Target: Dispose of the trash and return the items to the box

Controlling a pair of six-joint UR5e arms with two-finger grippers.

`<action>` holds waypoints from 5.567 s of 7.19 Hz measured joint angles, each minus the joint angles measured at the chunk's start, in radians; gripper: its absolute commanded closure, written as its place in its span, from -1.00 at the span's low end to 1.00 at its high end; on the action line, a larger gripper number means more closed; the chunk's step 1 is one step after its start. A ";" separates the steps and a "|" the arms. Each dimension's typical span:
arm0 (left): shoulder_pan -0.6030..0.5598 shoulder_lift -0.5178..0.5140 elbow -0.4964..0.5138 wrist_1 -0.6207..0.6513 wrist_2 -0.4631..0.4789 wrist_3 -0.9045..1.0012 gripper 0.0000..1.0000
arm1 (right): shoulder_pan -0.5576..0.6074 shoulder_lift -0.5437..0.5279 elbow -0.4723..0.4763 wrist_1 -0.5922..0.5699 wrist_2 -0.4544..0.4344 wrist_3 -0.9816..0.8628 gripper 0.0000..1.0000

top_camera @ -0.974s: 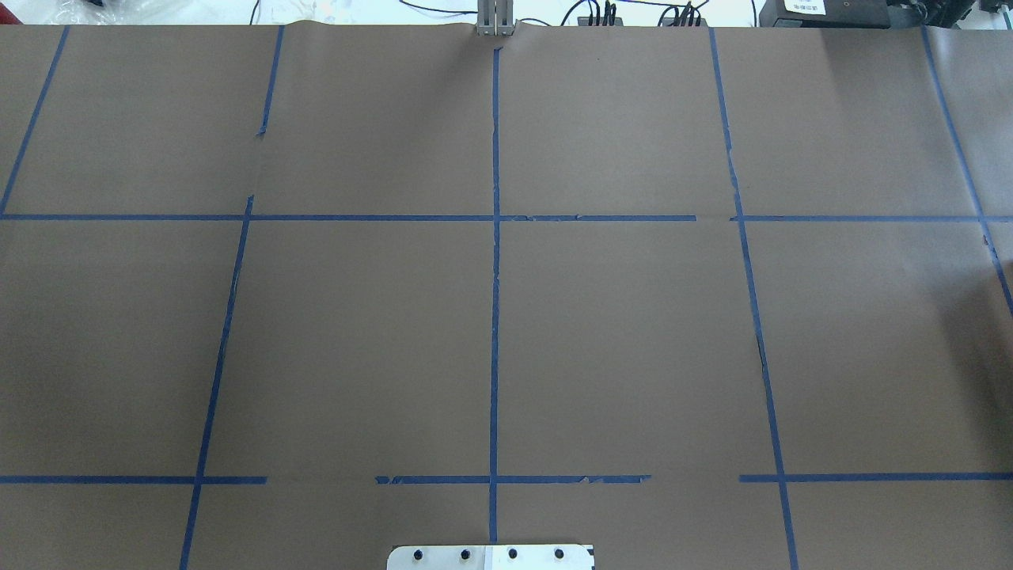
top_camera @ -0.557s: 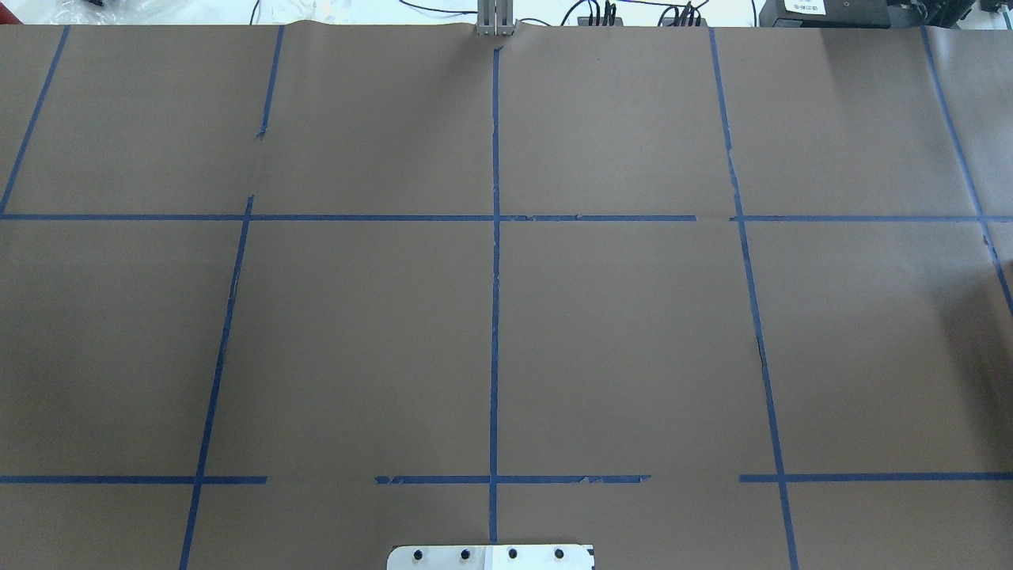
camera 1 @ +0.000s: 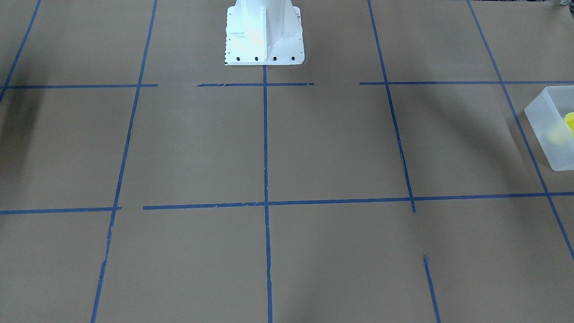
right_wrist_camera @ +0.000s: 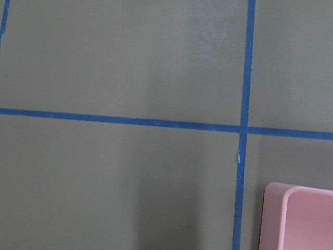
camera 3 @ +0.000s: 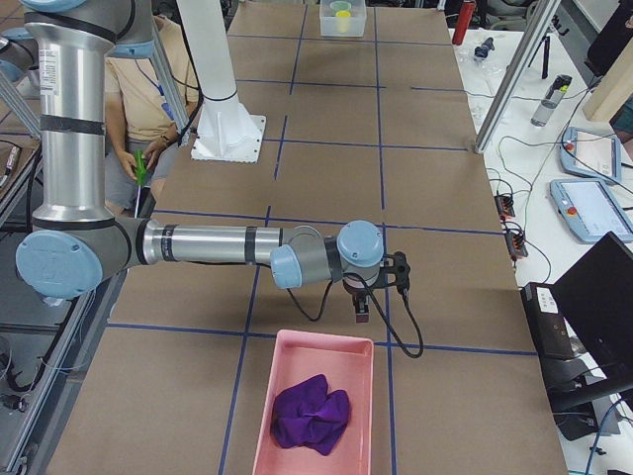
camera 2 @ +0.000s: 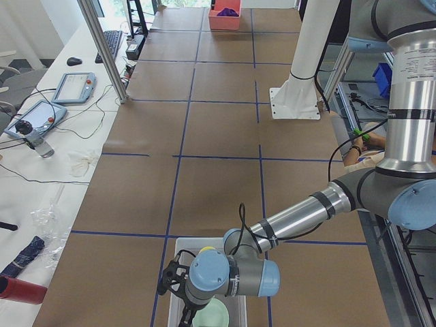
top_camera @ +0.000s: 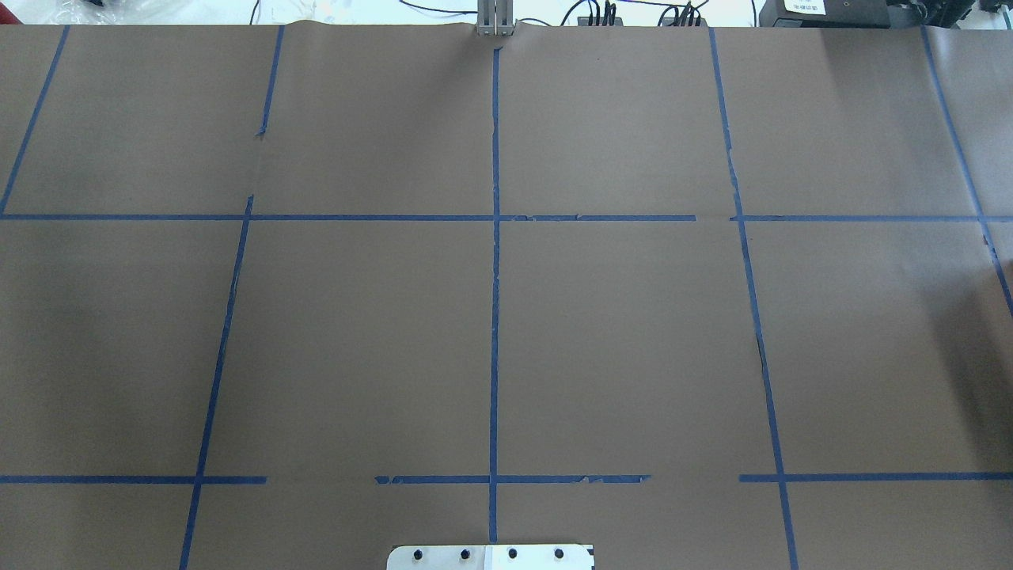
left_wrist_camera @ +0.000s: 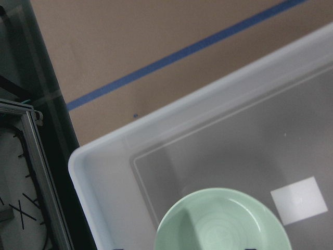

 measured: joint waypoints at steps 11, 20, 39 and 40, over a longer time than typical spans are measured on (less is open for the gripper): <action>0.344 0.027 -0.742 0.500 -0.182 -0.580 -1.00 | -0.035 0.013 0.055 -0.068 -0.052 0.027 -1.00; 0.381 0.033 -0.720 0.471 -0.208 -0.538 -1.00 | -0.044 0.005 0.079 -0.092 -0.041 0.025 -1.00; 0.388 0.036 -0.636 0.341 -0.204 -0.532 -1.00 | -0.060 0.047 0.094 -0.238 -0.033 -0.121 -1.00; 0.377 0.044 -0.630 0.341 -0.202 -0.531 -1.00 | -0.060 0.057 0.094 -0.245 -0.033 -0.121 -1.00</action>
